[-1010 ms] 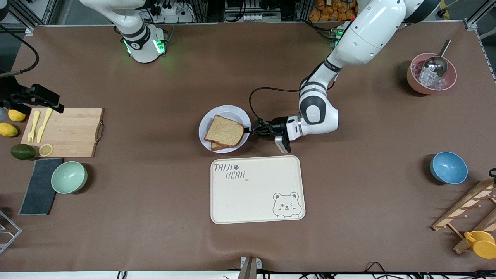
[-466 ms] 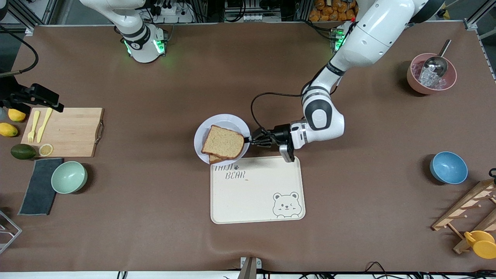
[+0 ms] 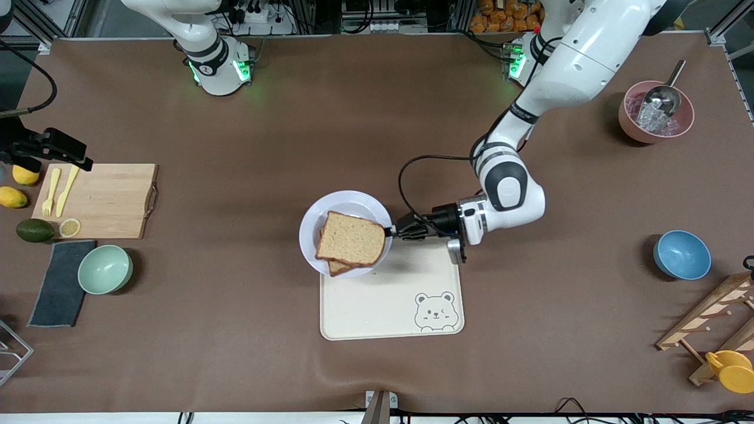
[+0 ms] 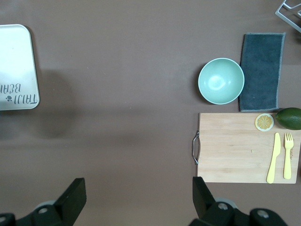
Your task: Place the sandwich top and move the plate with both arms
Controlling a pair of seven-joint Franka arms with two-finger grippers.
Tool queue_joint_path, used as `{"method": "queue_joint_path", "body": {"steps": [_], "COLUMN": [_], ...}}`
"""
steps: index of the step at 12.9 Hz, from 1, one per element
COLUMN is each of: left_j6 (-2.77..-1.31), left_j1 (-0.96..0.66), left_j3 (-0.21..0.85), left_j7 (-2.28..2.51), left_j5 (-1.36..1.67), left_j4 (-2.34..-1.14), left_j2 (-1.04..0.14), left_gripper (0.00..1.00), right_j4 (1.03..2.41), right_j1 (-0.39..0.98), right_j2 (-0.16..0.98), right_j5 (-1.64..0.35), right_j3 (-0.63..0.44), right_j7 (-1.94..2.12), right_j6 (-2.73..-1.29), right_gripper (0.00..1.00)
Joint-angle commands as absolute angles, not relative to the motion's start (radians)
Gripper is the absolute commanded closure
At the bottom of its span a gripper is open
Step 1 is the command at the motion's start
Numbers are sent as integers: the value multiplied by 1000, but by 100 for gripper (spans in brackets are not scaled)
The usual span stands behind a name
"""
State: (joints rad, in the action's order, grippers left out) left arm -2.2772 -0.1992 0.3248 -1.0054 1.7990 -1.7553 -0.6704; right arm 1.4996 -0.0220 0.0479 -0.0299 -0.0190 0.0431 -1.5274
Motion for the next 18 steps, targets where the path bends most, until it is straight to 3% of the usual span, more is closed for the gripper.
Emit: {"method": "queue_joint_path", "body": {"steps": [1,18], "left_j6": [-2250,-2249], "left_j1": [-183,-37], "left_j3": [316,287], "left_j7": [-1000,-1060], "left_j5": [1813,1763], "left_j4": [-1723,-1655], "left_j2": [-709,-868], "left_gripper": [100,100], "right_j4": [1488,1494], "right_j1": [-49,-28], "right_j2": [38,35], "right_j5": [-9,-9], "right_j3": [9,0], "right_j7": [23,-23], "right_j6": [-1514,-1517], "right_gripper": [0,0]}}
